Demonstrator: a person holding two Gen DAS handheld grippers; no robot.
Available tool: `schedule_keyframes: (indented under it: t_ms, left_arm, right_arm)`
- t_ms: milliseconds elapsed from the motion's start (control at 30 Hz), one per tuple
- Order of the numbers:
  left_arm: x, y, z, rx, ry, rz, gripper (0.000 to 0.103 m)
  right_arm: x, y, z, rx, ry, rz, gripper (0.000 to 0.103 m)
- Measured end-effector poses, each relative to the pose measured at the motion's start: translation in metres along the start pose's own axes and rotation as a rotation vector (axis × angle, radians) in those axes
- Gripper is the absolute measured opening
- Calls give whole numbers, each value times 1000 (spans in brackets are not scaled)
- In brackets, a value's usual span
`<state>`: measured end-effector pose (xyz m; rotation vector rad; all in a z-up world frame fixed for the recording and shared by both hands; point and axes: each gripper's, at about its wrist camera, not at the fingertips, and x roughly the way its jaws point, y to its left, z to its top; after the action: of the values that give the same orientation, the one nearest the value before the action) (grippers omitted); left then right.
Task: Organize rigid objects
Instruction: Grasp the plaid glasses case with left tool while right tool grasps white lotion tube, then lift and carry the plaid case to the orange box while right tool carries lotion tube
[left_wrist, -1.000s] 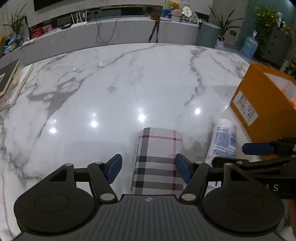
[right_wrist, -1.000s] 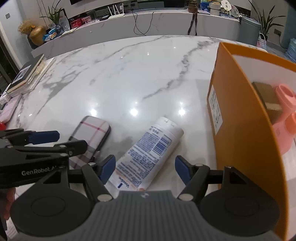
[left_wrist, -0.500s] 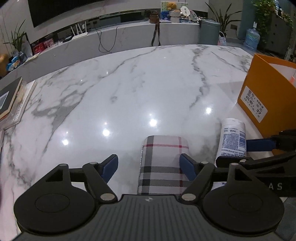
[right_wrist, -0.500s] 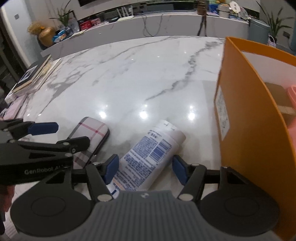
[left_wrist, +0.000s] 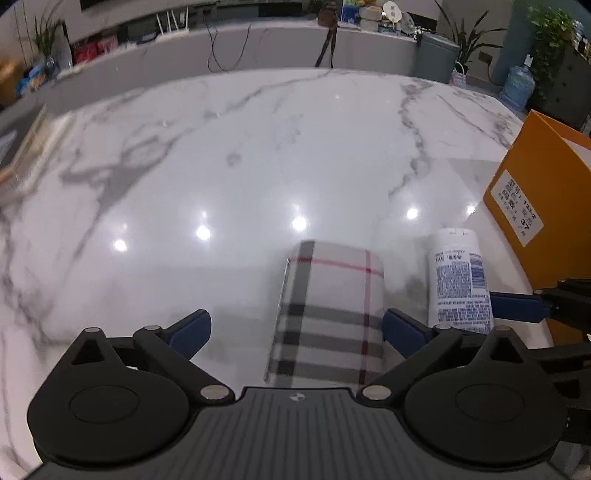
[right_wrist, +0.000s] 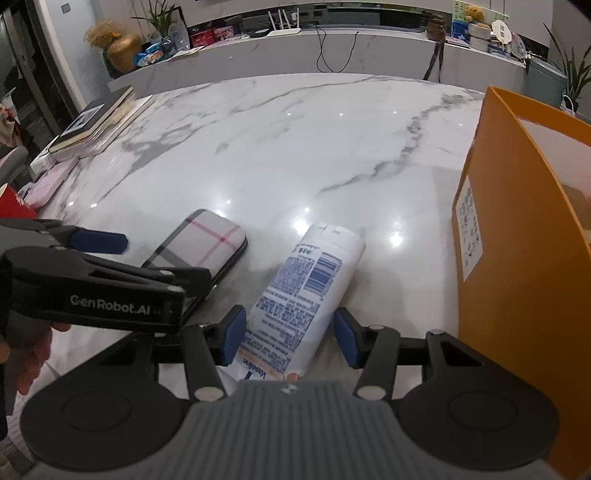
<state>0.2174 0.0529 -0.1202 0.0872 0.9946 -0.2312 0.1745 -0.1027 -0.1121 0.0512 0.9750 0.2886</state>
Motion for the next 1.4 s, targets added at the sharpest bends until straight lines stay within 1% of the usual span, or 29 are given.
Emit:
schedule_keyframes:
  t_ms: [67, 200, 267, 333, 400, 467, 533, 733, 800, 933, 1000, 1033, 1100, 1133, 1200, 1233, 1267, 1333, 1400]
  left_arm:
    - [1, 2, -3, -17, 8, -15, 103]
    - [-3, 0, -5, 14, -11, -38, 103]
    - [-6, -2, -6, 11, -12, -61, 93]
    - [-11, -4, -7, 8, -9, -73, 78]
    - [-14, -8, -11, 22, 3, -64, 73]
    - [-17, -13, -19, 54, 7, -29, 73]
    - [-21, -15, -26, 65, 11, -8, 73]
    - [-36, -10, -44, 37, 44, 13, 73]
    - [-42, -11, -49, 24, 56, 24, 73]
    - [-48, -12, -56, -13, 85, 48, 73]
    - [-49, -14, -58, -20, 95, 60, 74]
    - [-49, -14, -58, -22, 94, 65, 76]
    - [-48, -14, -59, -33, 73, 62, 86]
    - [-47, -13, -60, -42, 56, 57, 88]
    - [-46, -10, -59, -71, 25, 53, 88]
    - [-45, -9, -58, -92, 11, 53, 88]
    - [-44, -7, -56, -116, -3, 56, 88]
    - [-41, -6, -54, -138, -24, 54, 88]
    - [-38, -8, -51, -127, -33, 85, 88]
  right_arm:
    - [0, 1, -1, -4, -2, 2, 53]
    - [2, 4, 0, -23, 7, 10, 52]
    - [1, 5, -1, -30, 13, 18, 50]
    - [0, 5, -2, -36, 21, 31, 48]
    - [-2, 6, -4, -43, 27, 48, 41]
    - [-6, 8, -6, -64, 27, 58, 33]
    - [-10, 9, -9, -86, 29, 71, 30]
    - [-19, 9, -23, -93, 66, 132, 30]
    - [-22, 9, -27, -108, 87, 160, 30]
    - [-27, 8, -34, -118, 128, 188, 30]
    - [-30, 9, -38, -132, 139, 190, 31]
    - [-30, 10, -39, -140, 142, 180, 33]
    - [-32, 12, -42, -161, 126, 150, 39]
    - [-32, 13, -42, -167, 119, 140, 44]
    - [-31, 13, -41, -162, 95, 124, 51]
    - [-31, 13, -39, -156, 79, 111, 58]
    - [-30, 14, -37, -152, 58, 94, 63]
    - [-28, 14, -32, -145, 34, 75, 64]
    - [-23, 13, -29, -117, 25, 72, 65]
